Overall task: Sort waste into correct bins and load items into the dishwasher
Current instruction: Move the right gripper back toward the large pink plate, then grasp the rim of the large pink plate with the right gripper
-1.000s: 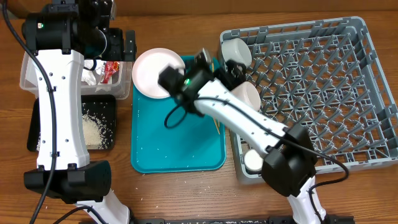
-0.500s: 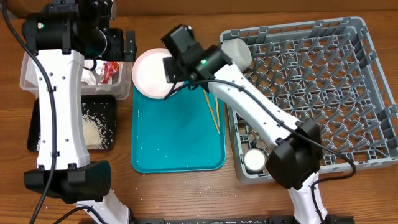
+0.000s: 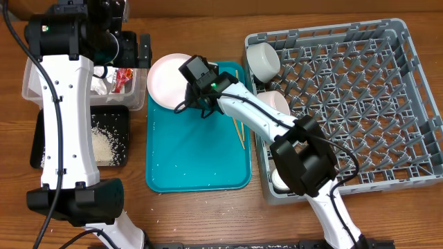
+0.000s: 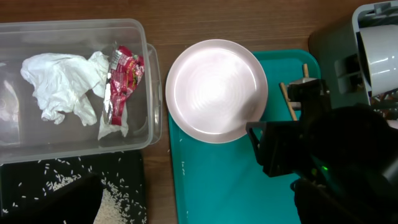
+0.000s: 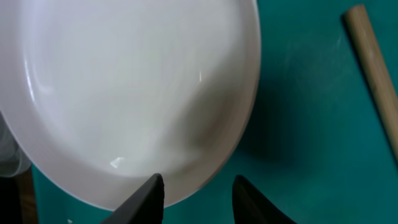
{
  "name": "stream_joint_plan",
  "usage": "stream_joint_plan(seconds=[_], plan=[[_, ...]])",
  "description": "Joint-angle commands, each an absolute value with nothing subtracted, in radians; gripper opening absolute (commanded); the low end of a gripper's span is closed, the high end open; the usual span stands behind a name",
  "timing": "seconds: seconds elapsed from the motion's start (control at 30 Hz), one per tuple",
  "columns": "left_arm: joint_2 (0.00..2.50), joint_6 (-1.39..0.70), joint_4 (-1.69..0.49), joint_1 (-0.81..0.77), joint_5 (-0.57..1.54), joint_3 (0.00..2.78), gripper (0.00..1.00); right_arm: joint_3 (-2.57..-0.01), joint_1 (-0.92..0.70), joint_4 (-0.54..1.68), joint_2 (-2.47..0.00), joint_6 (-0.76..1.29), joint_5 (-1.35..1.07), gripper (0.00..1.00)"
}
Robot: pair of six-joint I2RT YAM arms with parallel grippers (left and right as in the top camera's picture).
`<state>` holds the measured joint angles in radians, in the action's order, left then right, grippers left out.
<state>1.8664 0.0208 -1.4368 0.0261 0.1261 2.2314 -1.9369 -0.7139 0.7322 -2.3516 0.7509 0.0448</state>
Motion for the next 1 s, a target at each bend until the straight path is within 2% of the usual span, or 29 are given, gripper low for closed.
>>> stream_joint_plan(seconds=[0.0, 0.07, 0.13, 0.2, 0.4, 0.63, 0.67, 0.7, 0.97], plan=[[1.86, 0.019, -1.436, 0.019, 0.123, 2.241, 1.0, -1.937, -0.711, 0.727, -2.383, 0.794, 0.054, 0.33], [1.861, 0.019, -1.436, 0.019, 0.123, 2.241, 1.0, -1.937, -0.711, 0.73, -2.383, 0.794, 0.062, 0.31], [1.861, 0.019, -1.436, 0.019, 0.123, 2.241, 1.0, -1.937, -0.711, 0.737, -2.383, 0.794, 0.065, 0.23], [1.861, 0.019, -1.436, 0.019, 0.123, 2.241, 1.0, -1.936, -0.711, 0.747, -2.384, 0.798, 0.07, 0.19], [1.861, 0.019, -1.436, 0.019, 0.123, 2.241, 1.0, -1.936, -0.712, 0.826, -2.399, 0.855, 0.074, 0.18], [1.861, 0.019, -1.436, 0.019, 0.123, 2.241, 1.0, -1.937, -0.712, 0.895, -2.402, 0.871, 0.004, 0.22], [1.861, 0.019, -1.436, 0.019, 0.123, 2.241, 1.0, -1.938, -0.711, 0.901, -2.402, 0.865, 0.004, 0.07], [1.861, 0.019, -1.436, 0.019, 0.123, 2.241, 1.0, -1.94, -0.71, 0.904, -2.402, 0.862, 0.004, 0.04], [1.861, 0.019, -1.436, 0.019, 0.123, 2.241, 1.0, -2.067, -0.679, 1.024, -2.383, 0.68, -0.039, 0.04]])
